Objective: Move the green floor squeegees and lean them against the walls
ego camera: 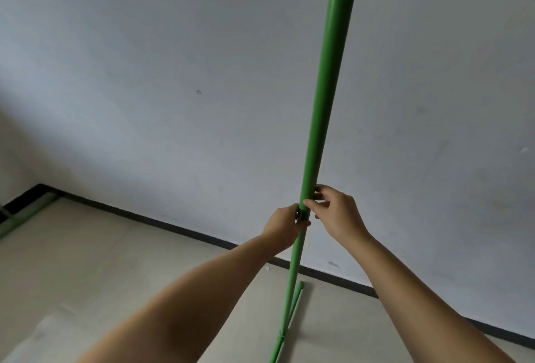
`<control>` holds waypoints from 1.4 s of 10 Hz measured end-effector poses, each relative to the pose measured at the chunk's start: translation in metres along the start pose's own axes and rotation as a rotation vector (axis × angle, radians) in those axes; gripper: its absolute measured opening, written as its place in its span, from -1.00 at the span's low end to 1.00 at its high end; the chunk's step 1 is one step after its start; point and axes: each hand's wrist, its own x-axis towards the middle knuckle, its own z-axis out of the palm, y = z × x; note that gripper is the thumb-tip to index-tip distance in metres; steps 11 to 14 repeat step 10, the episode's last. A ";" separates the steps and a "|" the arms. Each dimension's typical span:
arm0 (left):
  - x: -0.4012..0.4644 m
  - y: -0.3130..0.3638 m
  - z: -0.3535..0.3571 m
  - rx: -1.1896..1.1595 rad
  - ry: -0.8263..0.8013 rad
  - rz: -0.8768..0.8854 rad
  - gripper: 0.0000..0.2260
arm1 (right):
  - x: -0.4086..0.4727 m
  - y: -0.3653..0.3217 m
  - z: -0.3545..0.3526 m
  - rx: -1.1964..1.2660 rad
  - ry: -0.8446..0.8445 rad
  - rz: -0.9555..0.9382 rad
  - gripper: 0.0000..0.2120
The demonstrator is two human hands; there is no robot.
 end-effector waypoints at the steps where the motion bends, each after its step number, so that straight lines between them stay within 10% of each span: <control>1: 0.011 0.009 0.013 -0.043 0.090 -0.090 -0.79 | 0.020 0.014 -0.008 0.015 -0.059 -0.064 -0.68; 6: 0.032 0.048 0.031 -0.081 0.301 -0.363 -0.77 | 0.075 0.033 -0.036 0.006 -0.392 -0.332 -0.82; 9: 0.027 0.047 0.032 -0.003 0.223 -0.333 -0.60 | 0.070 0.020 -0.066 -0.033 -0.516 -0.267 -0.55; 14: -0.004 0.025 0.046 0.017 0.191 -0.352 -0.52 | 0.073 -0.001 -0.124 0.200 -0.331 -0.370 -0.62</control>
